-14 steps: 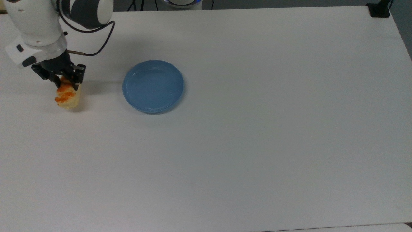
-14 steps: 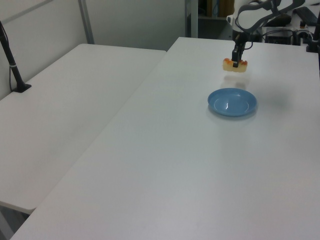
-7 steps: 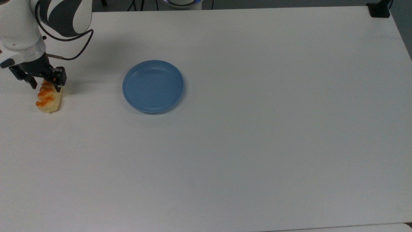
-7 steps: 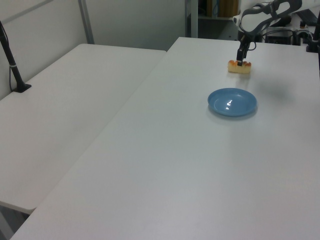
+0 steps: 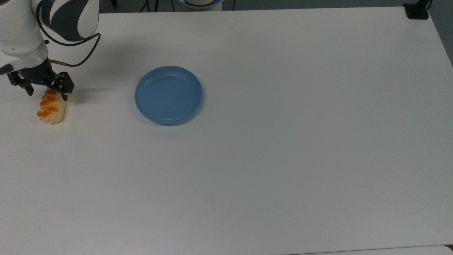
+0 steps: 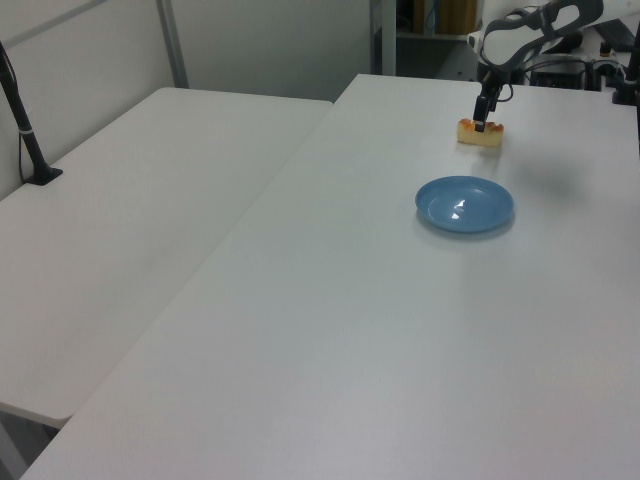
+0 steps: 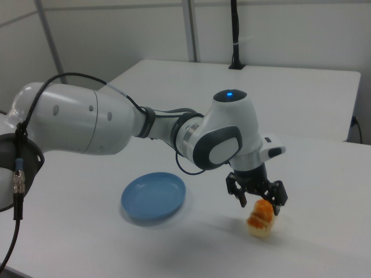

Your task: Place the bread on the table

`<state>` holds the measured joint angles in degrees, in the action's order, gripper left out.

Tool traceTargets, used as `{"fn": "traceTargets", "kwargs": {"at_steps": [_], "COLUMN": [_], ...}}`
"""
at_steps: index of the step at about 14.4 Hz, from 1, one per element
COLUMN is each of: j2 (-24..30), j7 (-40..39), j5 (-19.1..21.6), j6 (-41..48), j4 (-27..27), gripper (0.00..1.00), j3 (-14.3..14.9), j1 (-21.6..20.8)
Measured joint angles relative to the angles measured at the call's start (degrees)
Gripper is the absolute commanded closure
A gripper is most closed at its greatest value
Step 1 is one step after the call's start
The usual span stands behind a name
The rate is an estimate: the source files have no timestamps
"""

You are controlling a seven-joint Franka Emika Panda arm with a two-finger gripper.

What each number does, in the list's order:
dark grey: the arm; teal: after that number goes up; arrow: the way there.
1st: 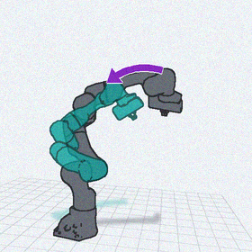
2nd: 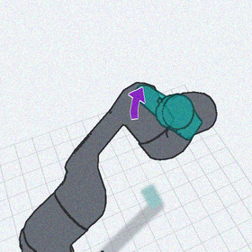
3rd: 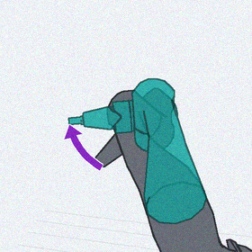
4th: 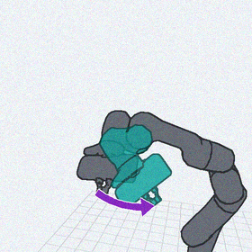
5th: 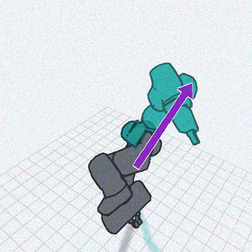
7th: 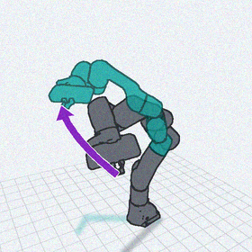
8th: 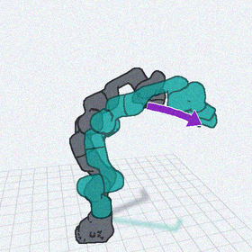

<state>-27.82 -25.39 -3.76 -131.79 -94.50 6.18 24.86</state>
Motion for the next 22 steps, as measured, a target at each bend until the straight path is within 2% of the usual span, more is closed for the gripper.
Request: {"fn": "traceTargets", "kwargs": {"at_steps": [4,11,15,18,20,22], "j2": [3.32,18.36,25.56,28.26,28.73,28.62], "j7": [5.11,22.06,27.35,29.72,30.13,30.14], "j5": [0.03,0.05,1.23,3.98,4.35,4.35], "j6": [1.66,27.05,36.8,38.58,38.58,38.03], "j4": [0.75,1.26,1.23,1.1,1.04,0.97], "gripper": [0.0,0.0,0.0,0.0,0.0,0.0], "j3": [-0.38,-1.07,-1.04,-0.46,1.84,2.34], "j1": [-0.72,-8.65,-14.92,-19.19,-24.1,-26.33]}}
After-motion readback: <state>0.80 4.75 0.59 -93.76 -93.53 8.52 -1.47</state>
